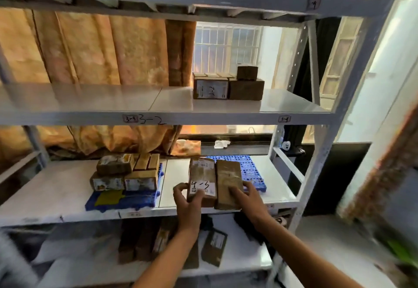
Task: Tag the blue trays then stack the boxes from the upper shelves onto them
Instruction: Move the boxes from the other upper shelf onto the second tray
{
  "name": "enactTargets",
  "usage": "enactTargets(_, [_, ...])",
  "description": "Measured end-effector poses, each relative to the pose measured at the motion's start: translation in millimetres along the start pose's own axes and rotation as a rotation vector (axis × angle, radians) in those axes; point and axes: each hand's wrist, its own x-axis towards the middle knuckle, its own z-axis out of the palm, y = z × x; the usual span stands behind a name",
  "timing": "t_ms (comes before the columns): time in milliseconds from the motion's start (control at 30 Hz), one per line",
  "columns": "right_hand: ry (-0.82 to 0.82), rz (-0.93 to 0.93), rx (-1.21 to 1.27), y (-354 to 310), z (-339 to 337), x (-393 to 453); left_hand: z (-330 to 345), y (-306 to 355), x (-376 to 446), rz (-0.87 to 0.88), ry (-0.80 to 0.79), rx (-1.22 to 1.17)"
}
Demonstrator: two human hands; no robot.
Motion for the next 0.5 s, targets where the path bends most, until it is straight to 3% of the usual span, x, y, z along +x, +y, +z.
enactTargets(167, [0.026,0.12,-0.017,33.9,-2.2,61.0,29.8,-47.6,36.8,-0.218,-0.015,0.002])
enactTargets(333, [-0.005,0.214,0.018,59.5,-1.6,164.5,71.1,-91.7,118.5,-0.298,-0.036,0.01])
enactTargets(500, [-0.108,0.247,-0.003,79.5,5.9,273.5,109.7,-134.7,203.1,-0.41,0.101,-0.112])
